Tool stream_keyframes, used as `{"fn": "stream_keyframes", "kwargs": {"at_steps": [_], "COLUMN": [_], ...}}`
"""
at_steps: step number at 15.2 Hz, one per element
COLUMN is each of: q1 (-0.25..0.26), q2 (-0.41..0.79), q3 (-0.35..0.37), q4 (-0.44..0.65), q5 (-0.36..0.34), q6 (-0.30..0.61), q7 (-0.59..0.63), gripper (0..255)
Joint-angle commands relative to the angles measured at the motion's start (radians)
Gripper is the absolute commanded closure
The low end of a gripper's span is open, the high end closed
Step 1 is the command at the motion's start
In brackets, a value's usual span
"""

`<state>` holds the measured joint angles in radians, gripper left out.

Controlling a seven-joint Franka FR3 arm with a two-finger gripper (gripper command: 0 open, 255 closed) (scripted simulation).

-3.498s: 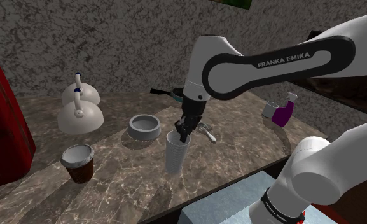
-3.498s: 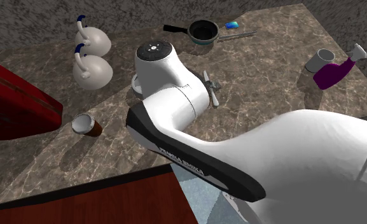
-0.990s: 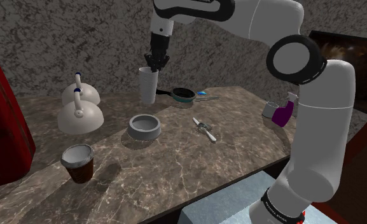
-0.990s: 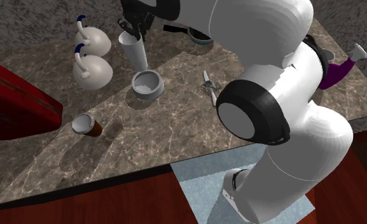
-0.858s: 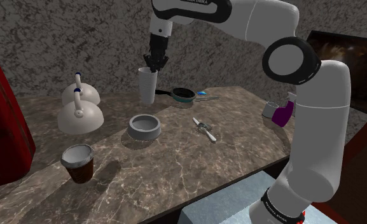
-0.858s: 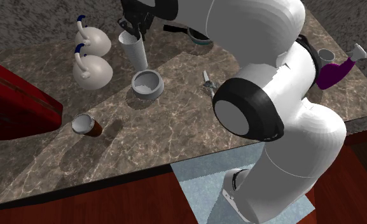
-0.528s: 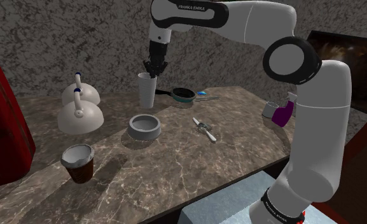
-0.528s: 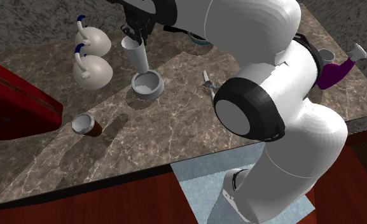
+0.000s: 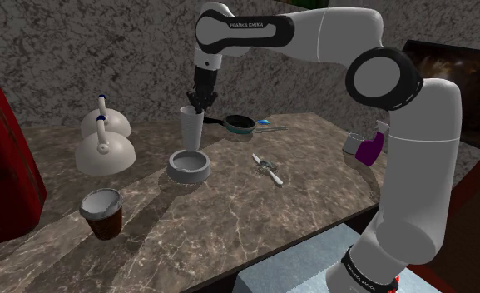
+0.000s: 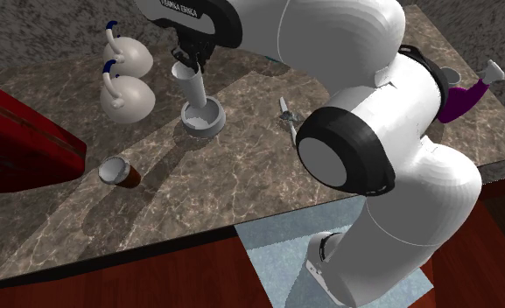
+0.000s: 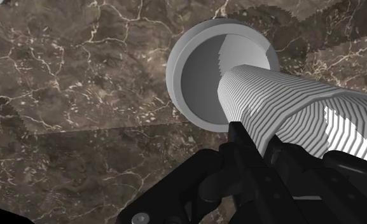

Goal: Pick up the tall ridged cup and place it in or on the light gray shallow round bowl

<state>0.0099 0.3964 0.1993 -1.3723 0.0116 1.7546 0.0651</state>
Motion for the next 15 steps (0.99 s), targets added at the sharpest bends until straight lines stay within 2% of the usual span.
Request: {"fn": "stream_keyframes", "kwargs": {"at_steps": [1, 10, 15], "q1": [-0.001, -0.003, -0.003], "q2": [-0.003, 0.008, 0.008], "q3": [0.000, -0.002, -0.002], "q4": [-0.032, -0.134, -0.134], "q5": [0.001, 0.000, 0.000], "q6": [0.030, 0.143, 0.143], "q7": [-0.002, -0.007, -0.007], "gripper": [255, 255, 255]}}
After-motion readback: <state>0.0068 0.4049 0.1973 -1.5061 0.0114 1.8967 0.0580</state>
